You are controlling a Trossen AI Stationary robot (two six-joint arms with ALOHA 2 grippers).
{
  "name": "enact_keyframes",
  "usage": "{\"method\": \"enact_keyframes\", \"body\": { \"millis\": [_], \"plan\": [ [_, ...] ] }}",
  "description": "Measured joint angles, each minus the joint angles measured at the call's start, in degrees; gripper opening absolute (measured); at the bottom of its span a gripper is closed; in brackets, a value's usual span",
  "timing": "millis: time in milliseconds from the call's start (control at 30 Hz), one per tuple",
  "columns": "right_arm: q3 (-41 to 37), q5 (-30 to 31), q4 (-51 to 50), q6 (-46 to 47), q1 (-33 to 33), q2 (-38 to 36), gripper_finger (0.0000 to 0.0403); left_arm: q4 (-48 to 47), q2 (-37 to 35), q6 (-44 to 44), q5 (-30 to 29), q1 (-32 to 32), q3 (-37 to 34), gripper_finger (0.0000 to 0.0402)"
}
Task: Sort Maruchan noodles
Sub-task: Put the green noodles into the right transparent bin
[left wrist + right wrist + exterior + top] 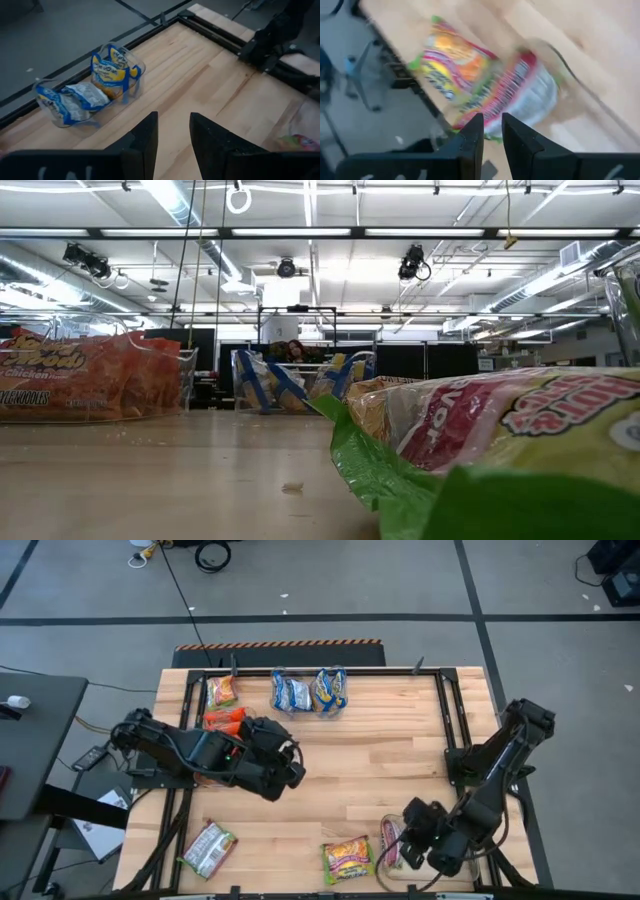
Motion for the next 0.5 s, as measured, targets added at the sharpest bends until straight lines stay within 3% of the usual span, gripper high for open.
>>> {"method": "enact_keyframes", "body": {
  "millis": [200, 300, 400, 500],
  "plan": [
    [14.5, 1.0, -2.9, -27.0, -4.2, 7.3, 0.0075, -1.7, 0.3, -0.8, -1.2, 0.4, 0.0, 0.0117],
    [19.3, -2.0, -2.7, -35.6, -6.1, 11.5, 0.0077, -2.2, -0.3, -1.9, -3.2, 1.1, 0.0, 0.0117],
    [23.4, -7.8, -2.2, -31.7, -7.8, 15.5, 0.0084, -2.6, -1.0, -2.4, -3.7, 2.3, 0.1, 0.0117],
    [27.0, -10.7, 0.2, -20.0, -8.6, 18.9, 0.0096, -3.1, -1.5, -2.5, -3.4, 3.3, 0.1, 0.0117]
  ]
}}
